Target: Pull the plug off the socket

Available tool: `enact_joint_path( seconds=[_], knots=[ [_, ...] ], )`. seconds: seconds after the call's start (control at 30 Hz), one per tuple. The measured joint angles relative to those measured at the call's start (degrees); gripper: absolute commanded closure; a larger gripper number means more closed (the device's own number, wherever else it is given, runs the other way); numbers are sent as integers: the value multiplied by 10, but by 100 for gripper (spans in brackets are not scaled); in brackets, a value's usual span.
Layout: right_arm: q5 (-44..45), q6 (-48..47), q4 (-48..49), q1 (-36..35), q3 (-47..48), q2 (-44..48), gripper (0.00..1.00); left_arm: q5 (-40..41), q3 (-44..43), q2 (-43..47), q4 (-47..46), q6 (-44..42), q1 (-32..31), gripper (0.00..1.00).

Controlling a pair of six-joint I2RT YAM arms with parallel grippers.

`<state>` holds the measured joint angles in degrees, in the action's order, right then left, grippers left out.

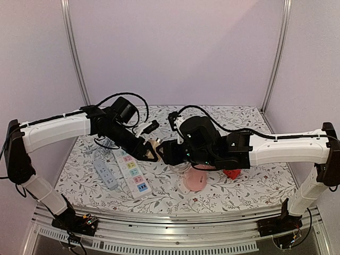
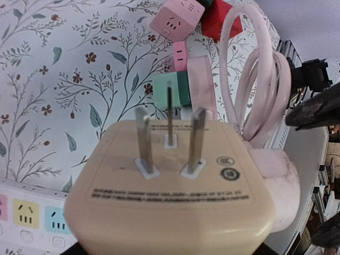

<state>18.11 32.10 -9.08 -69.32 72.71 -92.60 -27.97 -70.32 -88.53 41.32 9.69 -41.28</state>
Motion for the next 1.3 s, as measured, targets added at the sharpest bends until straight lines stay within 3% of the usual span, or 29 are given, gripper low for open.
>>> enact_joint_path(
  seconds=[0.23,0.8,1.1,1.3],
  knots=[
    [-8,9,-1,13,0,-12,50,1,0,0,0,0,-8,90],
    [-52,1,-5,20,29,-50,45,15,1,0,7,-3,-10,91],
    [-62,6,-5,18,30,-59,59,17,9,0,9,-5,-10,93],
    [-66,17,-4,17,32,-61,75,22,17,9,6,-2,-10,93]
  ],
)
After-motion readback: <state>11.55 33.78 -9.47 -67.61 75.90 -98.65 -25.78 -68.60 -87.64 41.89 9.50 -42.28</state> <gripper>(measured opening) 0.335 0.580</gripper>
